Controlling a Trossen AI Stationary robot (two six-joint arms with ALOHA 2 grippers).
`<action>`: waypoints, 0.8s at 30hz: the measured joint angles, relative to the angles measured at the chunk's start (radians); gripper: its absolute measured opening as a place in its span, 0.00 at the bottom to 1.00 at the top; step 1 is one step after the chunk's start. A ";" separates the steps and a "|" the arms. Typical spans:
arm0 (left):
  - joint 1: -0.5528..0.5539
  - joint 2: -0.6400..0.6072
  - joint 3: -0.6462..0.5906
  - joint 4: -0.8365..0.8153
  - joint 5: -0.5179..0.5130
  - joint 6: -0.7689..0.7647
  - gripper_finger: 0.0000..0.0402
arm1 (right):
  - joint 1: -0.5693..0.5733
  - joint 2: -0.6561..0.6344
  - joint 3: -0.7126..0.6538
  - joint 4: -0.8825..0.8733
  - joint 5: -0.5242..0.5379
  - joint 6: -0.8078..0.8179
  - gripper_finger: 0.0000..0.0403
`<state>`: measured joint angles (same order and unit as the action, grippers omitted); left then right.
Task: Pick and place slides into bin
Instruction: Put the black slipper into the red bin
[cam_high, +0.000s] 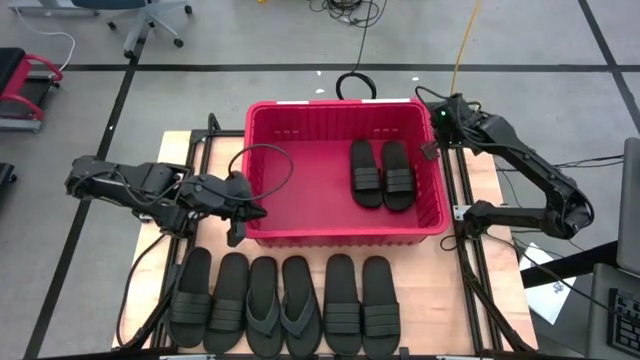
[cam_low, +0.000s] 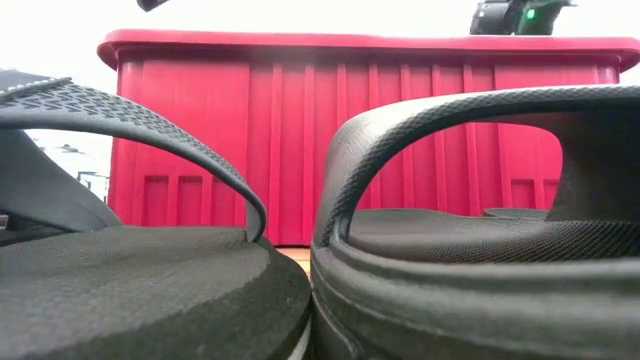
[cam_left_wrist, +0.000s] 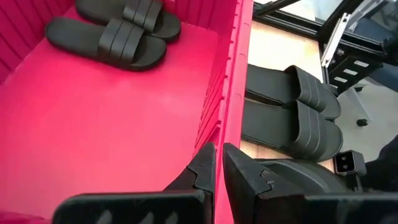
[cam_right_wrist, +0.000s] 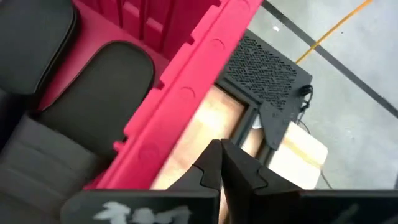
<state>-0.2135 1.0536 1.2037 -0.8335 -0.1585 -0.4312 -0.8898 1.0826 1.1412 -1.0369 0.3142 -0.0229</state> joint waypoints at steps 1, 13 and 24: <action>-0.005 -0.002 0.000 0.006 -0.001 0.012 0.06 | 0.004 -0.006 0.023 -0.027 0.008 -0.013 0.00; -0.086 -0.085 0.000 0.099 -0.244 0.159 0.06 | 0.117 -0.222 0.365 -0.124 -0.317 -0.115 0.00; -0.091 -0.178 0.000 0.150 -0.323 0.228 0.06 | 0.177 -0.377 0.384 -0.118 -0.472 -0.072 0.00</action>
<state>-0.3046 0.8755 1.2037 -0.6832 -0.4816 -0.2035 -0.7132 0.7058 1.5253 -1.1549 -0.1578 -0.0947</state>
